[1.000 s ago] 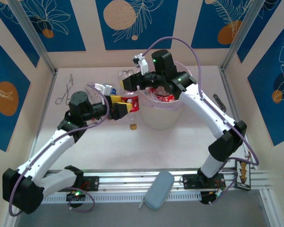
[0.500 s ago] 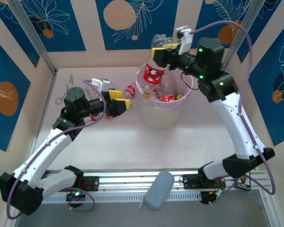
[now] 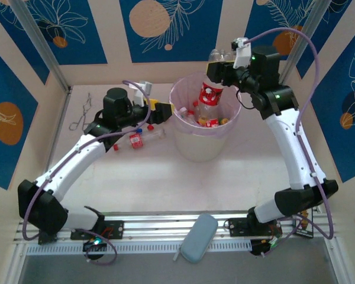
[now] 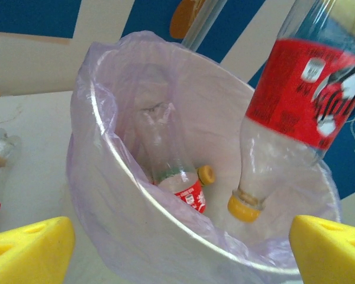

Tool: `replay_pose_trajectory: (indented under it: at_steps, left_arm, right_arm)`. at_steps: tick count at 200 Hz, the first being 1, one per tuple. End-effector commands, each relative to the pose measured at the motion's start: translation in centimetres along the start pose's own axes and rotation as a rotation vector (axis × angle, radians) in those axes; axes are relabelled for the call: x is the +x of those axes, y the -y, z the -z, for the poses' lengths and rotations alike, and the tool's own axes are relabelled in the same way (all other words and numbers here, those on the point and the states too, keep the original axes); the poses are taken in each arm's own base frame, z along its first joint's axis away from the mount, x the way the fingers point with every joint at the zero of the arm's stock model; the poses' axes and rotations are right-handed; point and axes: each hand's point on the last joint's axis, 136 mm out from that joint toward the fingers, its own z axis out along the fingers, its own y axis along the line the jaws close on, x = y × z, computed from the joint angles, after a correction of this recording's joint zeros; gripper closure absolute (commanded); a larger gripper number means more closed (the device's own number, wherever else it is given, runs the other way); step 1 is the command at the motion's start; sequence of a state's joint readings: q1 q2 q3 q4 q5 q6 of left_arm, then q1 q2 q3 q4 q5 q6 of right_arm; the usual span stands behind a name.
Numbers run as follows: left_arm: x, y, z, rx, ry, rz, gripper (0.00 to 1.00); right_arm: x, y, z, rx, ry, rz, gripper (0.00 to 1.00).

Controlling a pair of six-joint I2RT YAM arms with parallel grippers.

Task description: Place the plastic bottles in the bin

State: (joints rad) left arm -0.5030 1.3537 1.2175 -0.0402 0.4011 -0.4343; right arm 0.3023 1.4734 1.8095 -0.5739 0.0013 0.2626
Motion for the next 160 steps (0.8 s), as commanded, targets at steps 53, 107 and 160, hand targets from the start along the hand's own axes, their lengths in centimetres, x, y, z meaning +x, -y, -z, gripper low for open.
replay_pose_trajectory:
  at_steps: [53, 107, 160]
  left_arm:
    - [0.2, -1.0, -3.2, -0.065, -0.038, -0.043, 0.16]
    - [0.8, -1.3, -3.8, -0.071, -0.055, -0.028, 0.24]
    - [0.8, -1.5, -3.9, -0.077, -0.052, -0.024, 0.24]
  right_arm:
    - [7.0, 0.7, -4.0, 0.012, -0.231, -0.004, 0.38]
    - [10.9, 2.0, -7.0, 0.004, -0.339, -0.061, 0.37]
    - [14.0, 2.3, -9.5, -0.04, -0.436, -0.093, 0.33]
